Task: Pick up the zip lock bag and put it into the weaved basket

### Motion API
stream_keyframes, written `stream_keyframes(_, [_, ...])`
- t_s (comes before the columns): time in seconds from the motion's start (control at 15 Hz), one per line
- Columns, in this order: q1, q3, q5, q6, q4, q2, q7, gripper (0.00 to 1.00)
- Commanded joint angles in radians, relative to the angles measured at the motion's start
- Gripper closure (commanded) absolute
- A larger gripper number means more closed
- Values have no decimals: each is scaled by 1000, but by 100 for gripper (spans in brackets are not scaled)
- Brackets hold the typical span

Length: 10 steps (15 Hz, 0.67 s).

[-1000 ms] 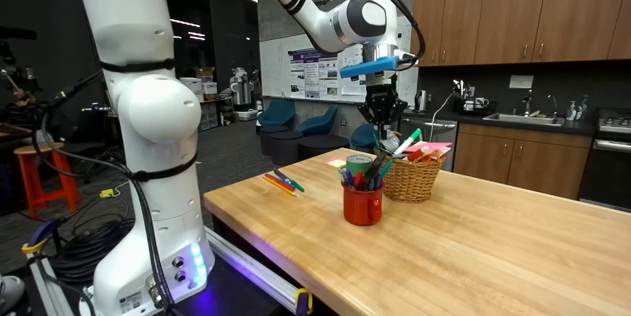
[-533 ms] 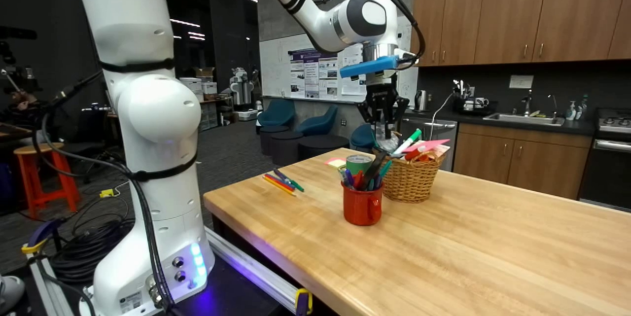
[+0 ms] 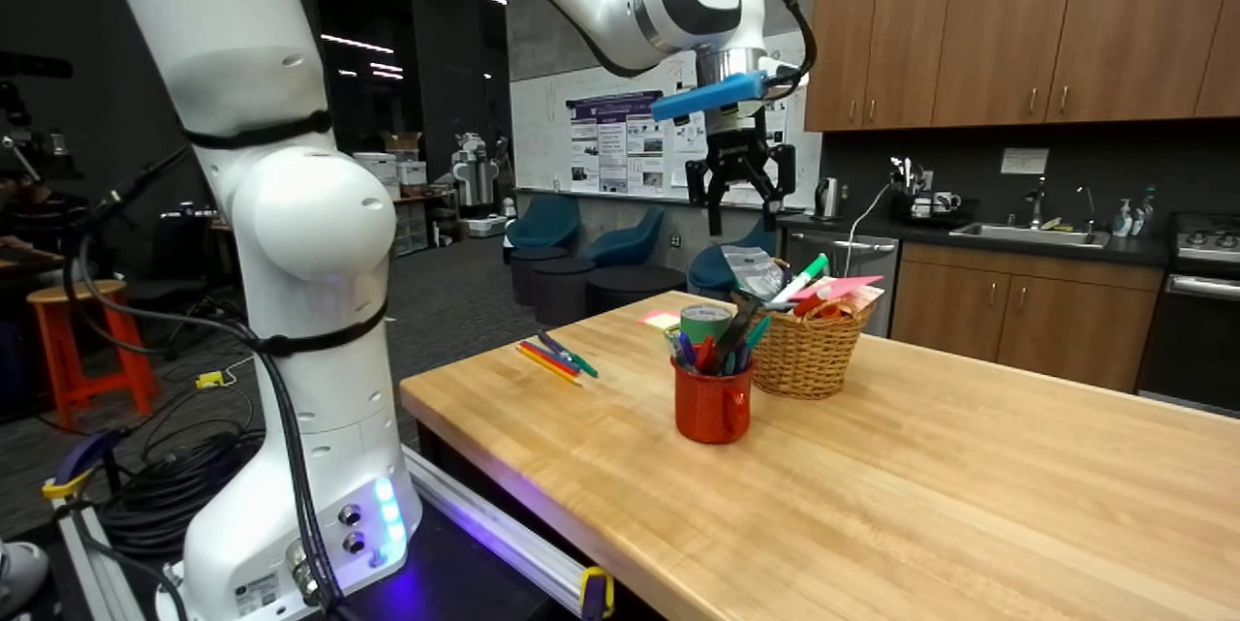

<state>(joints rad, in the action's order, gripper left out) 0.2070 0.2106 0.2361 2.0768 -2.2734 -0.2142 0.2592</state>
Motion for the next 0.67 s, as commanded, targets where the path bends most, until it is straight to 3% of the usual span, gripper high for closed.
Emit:
stream_keyframes(0.0, [-20,-7,-56,-49,-37,-106,-16,0])
stream_keyframes(0.6, [-85,-13,-248,-128,-41,-252,-13,0])
